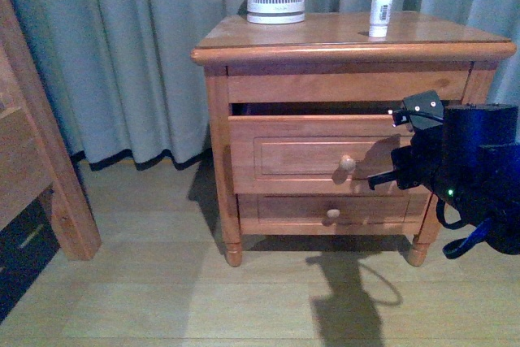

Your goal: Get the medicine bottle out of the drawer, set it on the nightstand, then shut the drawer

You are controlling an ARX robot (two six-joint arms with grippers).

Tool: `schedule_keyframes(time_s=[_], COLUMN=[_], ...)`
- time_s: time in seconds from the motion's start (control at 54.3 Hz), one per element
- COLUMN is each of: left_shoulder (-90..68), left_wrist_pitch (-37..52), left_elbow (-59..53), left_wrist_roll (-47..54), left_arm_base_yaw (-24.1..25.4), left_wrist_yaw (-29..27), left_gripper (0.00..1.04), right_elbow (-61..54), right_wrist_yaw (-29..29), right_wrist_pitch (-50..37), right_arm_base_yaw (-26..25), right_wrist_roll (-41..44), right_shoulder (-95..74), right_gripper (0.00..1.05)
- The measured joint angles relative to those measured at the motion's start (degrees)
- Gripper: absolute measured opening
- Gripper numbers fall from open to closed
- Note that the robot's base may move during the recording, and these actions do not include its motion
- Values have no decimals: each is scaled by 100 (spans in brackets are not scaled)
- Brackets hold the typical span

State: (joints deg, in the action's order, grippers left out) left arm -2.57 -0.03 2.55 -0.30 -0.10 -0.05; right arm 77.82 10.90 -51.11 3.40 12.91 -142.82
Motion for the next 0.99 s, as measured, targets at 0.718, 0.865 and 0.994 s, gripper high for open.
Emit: schedule_keyframes(time_s=[0.718, 0.865, 0.994], left_shoulder=[0, 0, 0], left_wrist_pitch=[0, 0, 0], left_elbow=[0, 0, 0], left_wrist_roll=[0, 0, 0], left_arm_base_yaw=[0, 0, 0], left_wrist_yaw=[0, 2, 2], left_gripper=[98, 98, 98], right_elbow=[1912, 1287, 350], right_wrist_yaw=[-190, -520, -769], right_wrist_pitch=[955, 918, 629], right_arm_base_yaw=[-57, -90, -44], right_wrist_roll=[479, -101, -581], right_shoulder=[-745, -424, 85], right_gripper=[22, 22, 22])
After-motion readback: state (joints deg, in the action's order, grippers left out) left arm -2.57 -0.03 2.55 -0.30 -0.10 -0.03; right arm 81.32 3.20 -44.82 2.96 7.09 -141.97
